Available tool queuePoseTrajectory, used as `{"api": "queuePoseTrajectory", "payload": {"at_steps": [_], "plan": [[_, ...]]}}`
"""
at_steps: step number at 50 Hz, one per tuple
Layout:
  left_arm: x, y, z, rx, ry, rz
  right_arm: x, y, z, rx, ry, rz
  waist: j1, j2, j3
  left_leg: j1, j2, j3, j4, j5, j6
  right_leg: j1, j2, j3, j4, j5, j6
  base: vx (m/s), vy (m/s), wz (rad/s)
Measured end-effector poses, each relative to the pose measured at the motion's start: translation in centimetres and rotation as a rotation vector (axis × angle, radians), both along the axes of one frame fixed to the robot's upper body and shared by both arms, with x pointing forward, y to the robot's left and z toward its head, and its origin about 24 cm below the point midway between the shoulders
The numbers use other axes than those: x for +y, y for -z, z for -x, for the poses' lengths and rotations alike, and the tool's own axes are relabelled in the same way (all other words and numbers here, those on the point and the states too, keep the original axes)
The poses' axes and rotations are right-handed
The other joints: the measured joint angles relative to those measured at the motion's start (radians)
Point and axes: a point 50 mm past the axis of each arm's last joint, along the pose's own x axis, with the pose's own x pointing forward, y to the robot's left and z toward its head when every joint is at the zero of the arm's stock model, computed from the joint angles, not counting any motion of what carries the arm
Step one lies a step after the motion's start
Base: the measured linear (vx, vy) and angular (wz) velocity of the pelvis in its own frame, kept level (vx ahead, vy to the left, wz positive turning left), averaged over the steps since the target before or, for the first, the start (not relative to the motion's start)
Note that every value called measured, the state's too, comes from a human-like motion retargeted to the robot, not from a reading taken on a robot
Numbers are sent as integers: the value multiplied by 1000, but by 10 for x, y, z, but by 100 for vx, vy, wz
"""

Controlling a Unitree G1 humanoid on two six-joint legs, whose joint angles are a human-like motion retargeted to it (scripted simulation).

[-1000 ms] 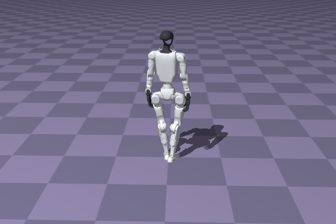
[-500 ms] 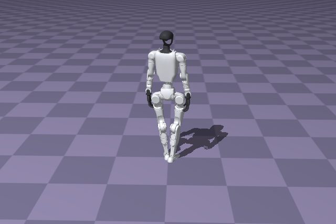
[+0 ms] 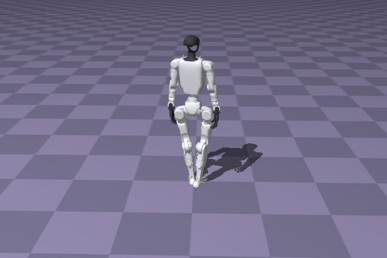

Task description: In place motions

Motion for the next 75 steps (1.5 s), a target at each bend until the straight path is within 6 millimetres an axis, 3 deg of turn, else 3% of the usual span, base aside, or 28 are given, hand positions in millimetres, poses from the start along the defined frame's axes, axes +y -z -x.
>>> {"api": "queuePoseTrajectory", "payload": {"at_steps": [75], "plan": [[-1, 0, 1, 1, -8, 1, 0, 0, -1, -4, -9, -2, -6, 5, 7, 0, 0, -8, 0, 3, 1, -2, -3, -6, 2, 1, 1, 0, 0, 0]]}}
